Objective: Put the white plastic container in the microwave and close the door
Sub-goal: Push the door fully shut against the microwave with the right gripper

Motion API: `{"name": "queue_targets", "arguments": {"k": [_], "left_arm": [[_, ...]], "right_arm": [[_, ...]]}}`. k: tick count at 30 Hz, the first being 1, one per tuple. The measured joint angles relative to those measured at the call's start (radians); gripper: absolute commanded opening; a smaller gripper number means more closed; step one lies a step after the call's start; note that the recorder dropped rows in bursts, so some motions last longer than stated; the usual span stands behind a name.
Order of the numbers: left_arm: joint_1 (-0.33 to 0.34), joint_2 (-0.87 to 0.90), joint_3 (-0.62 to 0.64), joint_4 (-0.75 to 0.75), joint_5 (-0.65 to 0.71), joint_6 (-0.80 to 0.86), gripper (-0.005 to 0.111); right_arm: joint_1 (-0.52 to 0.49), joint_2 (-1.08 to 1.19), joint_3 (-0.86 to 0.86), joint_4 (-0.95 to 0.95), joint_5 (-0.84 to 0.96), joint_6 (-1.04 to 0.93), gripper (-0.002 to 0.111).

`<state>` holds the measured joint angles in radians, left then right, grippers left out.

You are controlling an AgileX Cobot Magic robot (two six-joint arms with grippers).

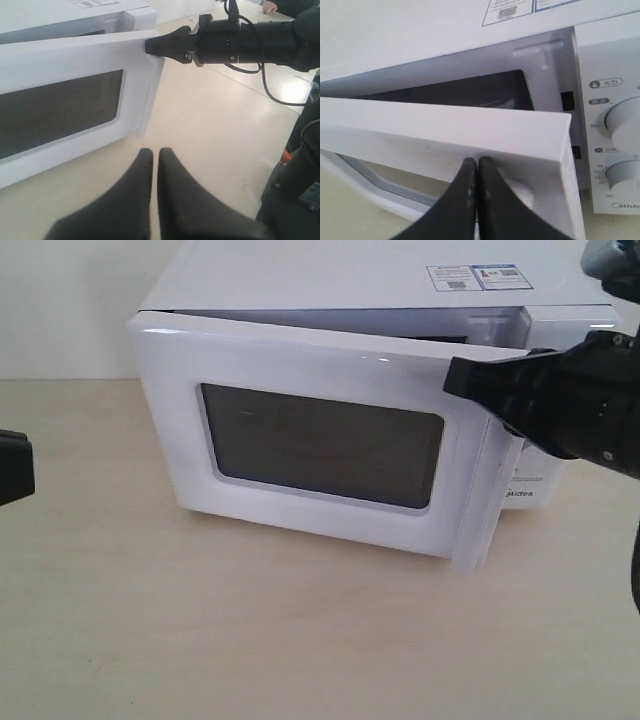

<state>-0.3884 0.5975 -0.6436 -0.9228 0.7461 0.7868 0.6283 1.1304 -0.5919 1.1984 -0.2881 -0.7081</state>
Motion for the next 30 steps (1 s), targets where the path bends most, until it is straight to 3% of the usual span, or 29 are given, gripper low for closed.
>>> {"name": "queue_targets", "arguments": {"k": [17,30], "left_arm": [[0.0,0.0,0.0,0.0,-0.012,0.0,0.004],[0.0,0.0,0.0,0.0,-0.017,-0.002,0.004]], "right_arm": [[0.0,0.174,-0.169,-0.002,-0.016,-0.037,0.0],[0.0,0.258,-0.2,-0.002,-0.048,-0.05,0.0]]}}
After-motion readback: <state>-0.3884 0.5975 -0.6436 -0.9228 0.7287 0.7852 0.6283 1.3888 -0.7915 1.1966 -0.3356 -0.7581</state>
